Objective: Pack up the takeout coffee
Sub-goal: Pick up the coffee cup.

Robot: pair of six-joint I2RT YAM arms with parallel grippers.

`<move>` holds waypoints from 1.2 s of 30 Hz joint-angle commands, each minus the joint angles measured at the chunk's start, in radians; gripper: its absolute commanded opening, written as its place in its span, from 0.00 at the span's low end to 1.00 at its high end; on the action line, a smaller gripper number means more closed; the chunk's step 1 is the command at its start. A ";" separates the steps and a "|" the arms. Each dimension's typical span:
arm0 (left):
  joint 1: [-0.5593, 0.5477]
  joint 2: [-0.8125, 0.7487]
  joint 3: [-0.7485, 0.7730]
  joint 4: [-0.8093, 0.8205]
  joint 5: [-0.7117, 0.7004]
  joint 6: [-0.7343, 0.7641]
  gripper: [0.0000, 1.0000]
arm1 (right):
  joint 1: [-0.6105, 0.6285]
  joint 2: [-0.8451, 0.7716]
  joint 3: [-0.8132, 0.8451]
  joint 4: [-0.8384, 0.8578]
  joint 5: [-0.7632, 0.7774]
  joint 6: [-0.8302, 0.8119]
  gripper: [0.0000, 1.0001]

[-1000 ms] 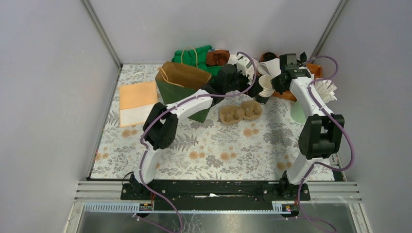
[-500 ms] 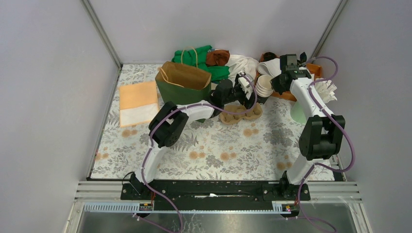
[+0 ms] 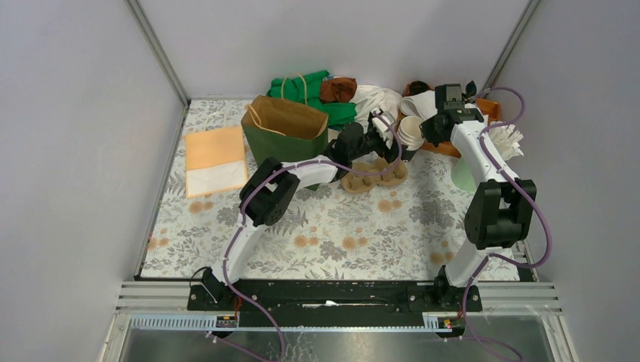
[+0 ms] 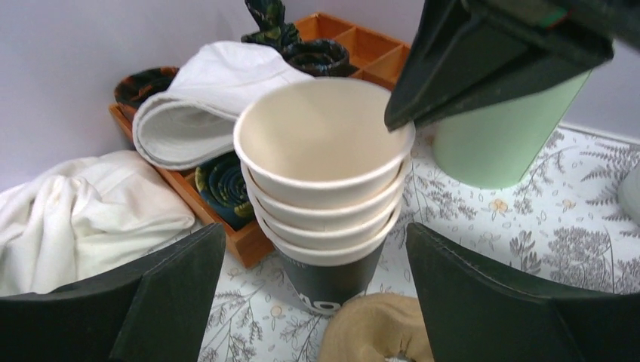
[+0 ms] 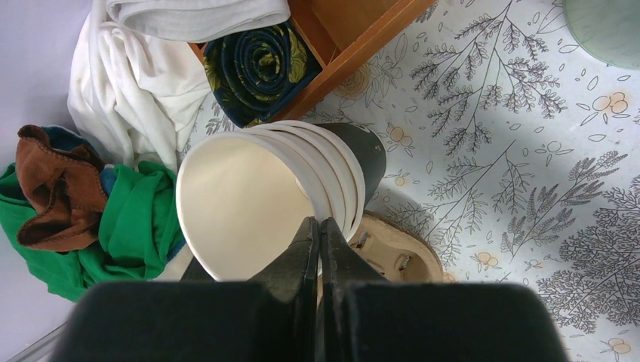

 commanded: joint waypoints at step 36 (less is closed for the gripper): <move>0.001 0.129 0.163 0.072 0.038 -0.101 0.62 | -0.004 -0.076 0.027 0.023 -0.073 0.032 0.00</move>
